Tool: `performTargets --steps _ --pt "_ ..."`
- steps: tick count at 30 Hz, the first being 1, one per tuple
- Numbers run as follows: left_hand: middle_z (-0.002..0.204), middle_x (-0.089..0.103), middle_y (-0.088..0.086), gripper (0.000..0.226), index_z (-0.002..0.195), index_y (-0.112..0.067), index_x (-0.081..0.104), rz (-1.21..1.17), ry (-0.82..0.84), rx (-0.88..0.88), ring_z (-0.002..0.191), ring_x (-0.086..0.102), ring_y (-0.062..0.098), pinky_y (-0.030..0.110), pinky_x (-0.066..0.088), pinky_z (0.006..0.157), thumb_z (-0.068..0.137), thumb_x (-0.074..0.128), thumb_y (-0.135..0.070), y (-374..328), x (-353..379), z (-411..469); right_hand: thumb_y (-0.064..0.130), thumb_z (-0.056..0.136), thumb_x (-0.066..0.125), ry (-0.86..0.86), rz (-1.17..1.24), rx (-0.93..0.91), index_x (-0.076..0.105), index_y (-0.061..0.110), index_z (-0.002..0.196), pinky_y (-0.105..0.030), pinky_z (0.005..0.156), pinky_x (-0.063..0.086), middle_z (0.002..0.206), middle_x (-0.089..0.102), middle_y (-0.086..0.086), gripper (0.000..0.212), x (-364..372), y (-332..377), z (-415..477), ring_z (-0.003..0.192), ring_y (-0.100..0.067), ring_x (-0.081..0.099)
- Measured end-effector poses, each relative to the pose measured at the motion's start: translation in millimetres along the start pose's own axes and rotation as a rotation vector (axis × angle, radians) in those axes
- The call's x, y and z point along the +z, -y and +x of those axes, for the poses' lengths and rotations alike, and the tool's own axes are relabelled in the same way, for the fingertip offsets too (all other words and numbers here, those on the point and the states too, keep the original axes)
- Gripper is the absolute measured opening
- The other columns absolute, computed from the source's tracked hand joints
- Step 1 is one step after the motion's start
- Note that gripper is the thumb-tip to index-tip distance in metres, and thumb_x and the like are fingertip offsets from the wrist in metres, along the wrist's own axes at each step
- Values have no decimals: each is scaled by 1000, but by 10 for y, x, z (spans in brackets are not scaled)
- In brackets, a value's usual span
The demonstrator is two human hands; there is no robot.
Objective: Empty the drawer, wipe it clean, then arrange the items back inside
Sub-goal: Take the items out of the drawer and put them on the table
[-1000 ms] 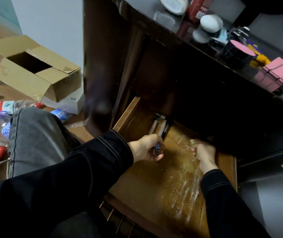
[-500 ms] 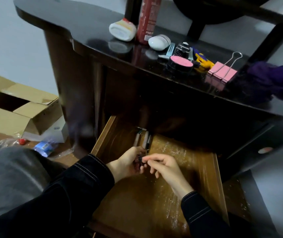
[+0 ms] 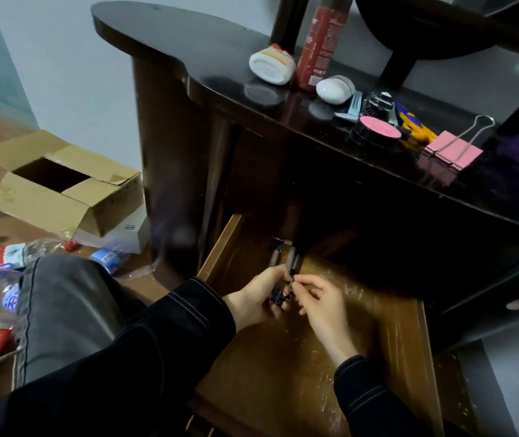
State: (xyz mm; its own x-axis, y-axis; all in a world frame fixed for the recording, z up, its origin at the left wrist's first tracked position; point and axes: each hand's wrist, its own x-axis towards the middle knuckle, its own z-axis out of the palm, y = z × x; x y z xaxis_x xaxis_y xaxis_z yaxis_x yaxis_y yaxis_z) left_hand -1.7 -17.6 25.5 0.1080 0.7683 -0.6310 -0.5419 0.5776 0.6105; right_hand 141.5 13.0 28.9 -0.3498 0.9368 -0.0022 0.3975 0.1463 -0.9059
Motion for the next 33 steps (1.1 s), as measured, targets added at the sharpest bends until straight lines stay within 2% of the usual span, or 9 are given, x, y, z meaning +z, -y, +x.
performTargets --steps 6,14,16,17,20,23,26,30,33 --pt "71 62 8 36 86 -10 55 -160 -93 -45 54 51 16 18 35 37 96 47 -44 -11 5 2 18 93 71 -156 72 17 74 30 91 -13 55 49 85 74 8 12 -85 -16 -54 76 -10 66" --pt "88 54 10 34 92 -7 53 -245 -78 -131 79 53 22 32 47 66 95 55 -41 27 63 -14 12 92 70 11 -147 -118 76 24 97 -23 73 59 99 67 15 14 194 -47 -163 94 -7 67" --pt "89 53 1 22 94 -14 53 -224 -131 -43 79 51 15 26 46 69 97 56 -36 29 -2 -17 11 94 67 61 -264 -140 75 19 103 -26 76 60 103 62 18 14 215 -80 -167 96 -7 65" --pt "90 49 -10 12 98 -24 51 -391 -130 -86 80 48 4 17 43 70 96 61 -29 -34 -67 -88 13 94 67 90 -313 -147 74 18 105 -27 78 60 104 60 19 14 204 -90 -162 96 -6 64" --pt "96 35 -29 51 97 -48 34 37 -81 -37 85 40 -12 1 35 75 87 72 -16 13 -103 -185 19 92 70 181 -293 -167 74 20 102 -22 78 57 105 57 20 11 156 -102 -175 93 -4 63" --pt "89 50 -10 17 89 -31 49 -451 -71 -82 74 48 1 14 39 66 95 60 -18 -14 -98 -111 23 94 68 112 -109 -79 74 31 98 -23 79 56 105 64 18 11 66 -119 -171 97 -3 65" --pt "88 55 12 10 91 -6 53 -168 -186 2 64 52 17 18 34 56 97 48 -13 9 -43 -43 21 96 64 18 -120 66 73 33 95 -28 76 55 102 71 10 16 -68 -238 -105 96 -12 66" --pt "85 55 12 14 90 -6 55 -176 -222 61 61 51 16 16 33 44 98 45 -12 -64 -29 -117 12 97 60 9 -206 188 70 32 96 -21 60 50 107 70 2 22 -139 -388 17 87 -14 65" --pt "80 55 12 20 81 -7 53 -229 -265 85 59 50 17 19 35 45 97 43 -11 -109 -39 -122 12 99 58 9 -250 165 68 28 108 -29 72 57 113 67 -1 21 -85 -390 185 94 -15 65"
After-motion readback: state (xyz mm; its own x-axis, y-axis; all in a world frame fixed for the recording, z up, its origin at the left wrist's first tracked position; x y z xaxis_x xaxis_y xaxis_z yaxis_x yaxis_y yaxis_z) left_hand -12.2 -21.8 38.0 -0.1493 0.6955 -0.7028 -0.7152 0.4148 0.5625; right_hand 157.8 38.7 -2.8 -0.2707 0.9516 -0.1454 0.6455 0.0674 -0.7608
